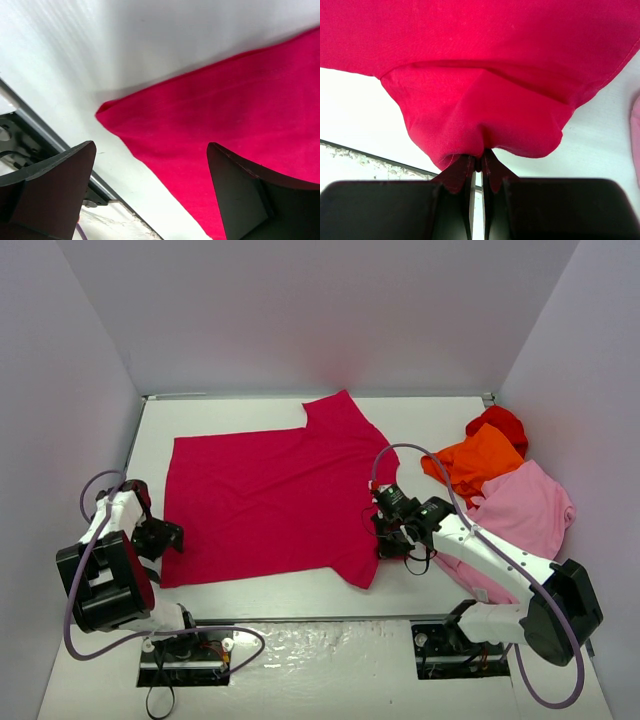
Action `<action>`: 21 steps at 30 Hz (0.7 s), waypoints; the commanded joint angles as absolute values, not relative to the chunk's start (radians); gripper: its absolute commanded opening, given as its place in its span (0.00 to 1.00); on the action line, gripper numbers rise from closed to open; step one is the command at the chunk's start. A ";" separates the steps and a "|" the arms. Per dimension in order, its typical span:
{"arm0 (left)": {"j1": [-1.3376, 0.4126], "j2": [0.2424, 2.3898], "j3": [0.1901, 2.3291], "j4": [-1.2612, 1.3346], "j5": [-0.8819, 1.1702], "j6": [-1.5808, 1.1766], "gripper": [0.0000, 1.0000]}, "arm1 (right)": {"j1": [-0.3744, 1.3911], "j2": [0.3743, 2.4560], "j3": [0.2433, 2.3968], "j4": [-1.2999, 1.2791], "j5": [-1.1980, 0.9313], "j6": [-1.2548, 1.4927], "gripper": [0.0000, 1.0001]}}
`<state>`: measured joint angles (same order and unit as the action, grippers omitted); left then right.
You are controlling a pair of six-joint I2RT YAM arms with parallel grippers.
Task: Fold and stack the t-shirts
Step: Grap the side of the flattened tshirt closest away from the robot with both arms
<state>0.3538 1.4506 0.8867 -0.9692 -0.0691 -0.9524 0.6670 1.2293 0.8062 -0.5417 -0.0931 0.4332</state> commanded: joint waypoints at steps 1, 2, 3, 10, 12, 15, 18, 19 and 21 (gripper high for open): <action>0.357 1.435 0.884 -1.061 -0.151 -0.952 0.94 | 0.661 1.216 0.831 -0.551 -0.089 0.436 0.00; 0.357 1.438 0.882 -1.057 -0.148 -0.949 0.94 | 0.661 1.215 0.831 -0.551 -0.089 0.437 0.00; 0.358 1.444 0.877 -1.049 -0.136 -0.946 0.94 | 0.661 1.215 0.831 -0.551 -0.089 0.437 0.00; 0.359 1.538 0.825 -0.957 -0.022 -0.932 0.86 | 0.660 1.202 0.832 -0.556 -0.085 0.441 0.00; 0.359 1.567 0.817 -0.934 -0.023 -0.926 0.75 | 0.660 1.194 0.834 -0.560 -0.083 0.442 0.00; 0.359 1.581 0.815 -0.917 -0.036 -0.914 0.63 | 0.658 1.189 0.834 -0.562 -0.081 0.442 0.00; 0.359 1.578 0.816 -0.910 -0.044 -0.905 0.52 | 0.660 1.195 0.834 -0.563 -0.081 0.440 0.00; 0.359 1.573 0.818 -0.911 -0.049 -0.904 0.50 | 0.660 1.198 0.834 -0.563 -0.081 0.439 0.00; 0.359 1.568 0.820 -0.910 -0.056 -0.903 0.45 | 0.660 1.200 0.834 -0.563 -0.078 0.437 0.00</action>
